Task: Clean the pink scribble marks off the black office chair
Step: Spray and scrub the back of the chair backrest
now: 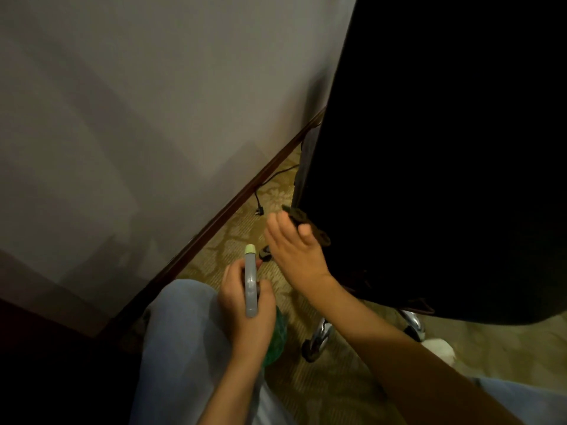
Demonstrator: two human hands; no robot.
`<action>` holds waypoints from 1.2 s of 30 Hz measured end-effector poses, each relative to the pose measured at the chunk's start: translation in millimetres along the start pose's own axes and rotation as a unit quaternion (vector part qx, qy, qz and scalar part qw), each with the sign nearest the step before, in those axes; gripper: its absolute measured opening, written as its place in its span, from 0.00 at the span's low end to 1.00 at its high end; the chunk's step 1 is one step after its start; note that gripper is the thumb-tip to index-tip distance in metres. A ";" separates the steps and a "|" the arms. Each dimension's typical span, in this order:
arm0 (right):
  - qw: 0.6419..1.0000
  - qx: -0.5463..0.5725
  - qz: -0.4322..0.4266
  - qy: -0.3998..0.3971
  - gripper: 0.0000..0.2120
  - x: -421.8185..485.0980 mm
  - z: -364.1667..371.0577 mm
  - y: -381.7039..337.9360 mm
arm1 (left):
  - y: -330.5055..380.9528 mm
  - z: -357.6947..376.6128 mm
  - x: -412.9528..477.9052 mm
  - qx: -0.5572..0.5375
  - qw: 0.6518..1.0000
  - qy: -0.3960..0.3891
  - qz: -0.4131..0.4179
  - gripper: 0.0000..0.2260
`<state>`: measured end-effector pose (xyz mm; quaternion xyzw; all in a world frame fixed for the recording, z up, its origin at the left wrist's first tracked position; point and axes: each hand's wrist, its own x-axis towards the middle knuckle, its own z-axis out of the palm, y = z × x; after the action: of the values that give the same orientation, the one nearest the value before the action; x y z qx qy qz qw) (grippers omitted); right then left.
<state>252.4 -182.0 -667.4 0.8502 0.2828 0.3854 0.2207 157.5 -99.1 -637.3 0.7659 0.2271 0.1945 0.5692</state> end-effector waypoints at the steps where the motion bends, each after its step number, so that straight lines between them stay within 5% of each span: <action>1: 0.999 -0.012 -0.032 -0.042 0.13 -10.1 8.6 -11.2 | -0.5 -0.6 0.5 -0.001 1.000 0.002 0.000 0.11; 6: 0.970 0.031 -0.147 -0.191 0.29 -72.2 34.3 -36.2 | -0.3 -3.5 -0.7 0.017 1.000 0.008 -0.006 0.12; 9: 0.962 0.021 -0.177 -0.205 0.33 -114.2 42.2 -18.5 | -0.1 -2.8 -0.8 0.014 1.000 0.000 0.003 0.12; 12: 0.983 0.046 -0.118 -0.134 0.32 -137.5 39.8 6.3 | 1.9 0.2 -0.3 0.000 1.000 -0.012 0.022 0.13; 15: 0.994 0.071 -0.078 -0.033 0.20 -122.5 6.9 30.3 | 4.7 4.5 -3.5 -0.004 0.998 -0.028 0.051 0.13; 23: 0.974 0.081 0.091 0.191 0.11 -16.1 -53.2 73.2 | 0.5 6.6 -6.0 0.008 0.997 -0.024 0.075 0.12; 26: 0.979 0.051 0.114 0.163 0.13 -19.0 -24.6 70.2 | -0.8 5.7 -5.4 0.013 0.997 -0.020 0.076 0.12; 36: 0.995 -0.006 -0.097 -0.014 0.26 -141.9 60.8 12.9 | -2.9 18.1 -7.4 -0.008 0.995 -0.056 0.087 0.14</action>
<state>226.8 -293.5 -771.8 0.8227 0.3589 0.3516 0.2660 161.1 -116.8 -645.4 0.7876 0.1257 0.2017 0.5685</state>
